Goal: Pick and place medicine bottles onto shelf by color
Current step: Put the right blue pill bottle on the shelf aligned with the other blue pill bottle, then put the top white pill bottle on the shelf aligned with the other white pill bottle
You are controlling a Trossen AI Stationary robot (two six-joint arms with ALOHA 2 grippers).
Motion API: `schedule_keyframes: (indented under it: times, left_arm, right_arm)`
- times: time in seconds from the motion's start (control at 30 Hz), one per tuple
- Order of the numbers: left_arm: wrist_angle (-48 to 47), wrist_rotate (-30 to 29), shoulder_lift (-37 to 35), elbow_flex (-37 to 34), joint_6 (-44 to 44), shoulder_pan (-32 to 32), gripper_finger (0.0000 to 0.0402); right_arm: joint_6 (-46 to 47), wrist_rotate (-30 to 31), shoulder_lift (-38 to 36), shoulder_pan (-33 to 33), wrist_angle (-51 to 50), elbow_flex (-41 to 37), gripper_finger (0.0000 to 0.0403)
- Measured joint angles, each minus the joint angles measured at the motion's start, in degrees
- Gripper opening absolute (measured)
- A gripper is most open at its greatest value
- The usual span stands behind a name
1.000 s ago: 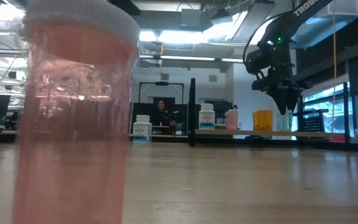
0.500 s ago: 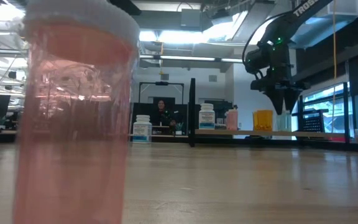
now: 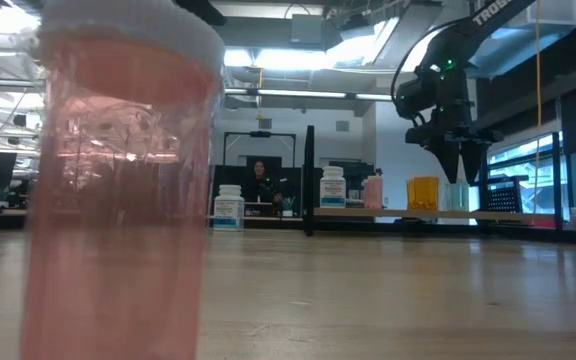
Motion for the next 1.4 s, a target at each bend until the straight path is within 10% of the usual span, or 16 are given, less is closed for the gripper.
schedule_keyframes:
  times: [0.53, 0.87, 1.4]
  left_arm:
    - [-2.76, -3.32, 0.00, 0.00, -0.78, 0.02, 0.0387]
    - [-9.49, -8.52, -0.02, 0.00, -8.29, 0.02, 0.0387]
    - [-35.50, -10.43, -0.02, 0.00, -43.43, -3.76, 0.0387]
  right_arm:
    - [1.16, 0.05, -12.07, 0.72, 0.64, 0.09, 0.0205]
    - [-5.10, -0.28, -25.28, 17.67, 14.67, 0.09, 0.0205]
    - [-20.87, -0.59, -26.74, 37.96, 33.26, 0.09, 0.0205]
